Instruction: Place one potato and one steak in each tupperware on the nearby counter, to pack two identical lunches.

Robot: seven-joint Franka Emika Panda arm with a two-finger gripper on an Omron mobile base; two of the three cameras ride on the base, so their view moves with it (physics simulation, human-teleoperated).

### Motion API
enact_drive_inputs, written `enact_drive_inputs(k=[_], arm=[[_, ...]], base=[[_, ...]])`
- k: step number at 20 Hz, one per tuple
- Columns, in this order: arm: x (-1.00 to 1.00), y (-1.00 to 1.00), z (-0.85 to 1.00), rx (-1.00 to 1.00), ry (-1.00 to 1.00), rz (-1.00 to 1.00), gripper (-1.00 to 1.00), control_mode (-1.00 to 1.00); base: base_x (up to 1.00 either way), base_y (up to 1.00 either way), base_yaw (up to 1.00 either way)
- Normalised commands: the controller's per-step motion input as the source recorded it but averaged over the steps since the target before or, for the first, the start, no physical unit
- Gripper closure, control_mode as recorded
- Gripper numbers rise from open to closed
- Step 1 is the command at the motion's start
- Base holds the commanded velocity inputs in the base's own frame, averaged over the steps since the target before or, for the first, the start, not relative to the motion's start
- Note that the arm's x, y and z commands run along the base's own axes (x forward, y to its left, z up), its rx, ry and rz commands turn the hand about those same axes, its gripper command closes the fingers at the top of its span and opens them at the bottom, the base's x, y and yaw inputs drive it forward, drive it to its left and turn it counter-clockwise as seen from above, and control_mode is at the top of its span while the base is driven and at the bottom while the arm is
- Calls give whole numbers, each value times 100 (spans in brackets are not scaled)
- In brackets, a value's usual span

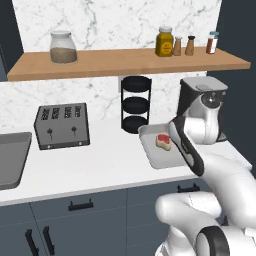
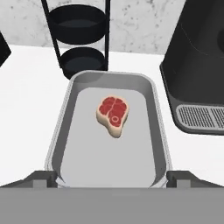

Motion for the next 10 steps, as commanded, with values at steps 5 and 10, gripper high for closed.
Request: enact_drive_inputs(k=[5, 10], arm=[[-80, 18, 11, 0, 9, 0, -100, -100], [-96, 12, 6, 7, 2, 0, -100, -100]], base=[[0, 0, 0], [0, 0, 0]])
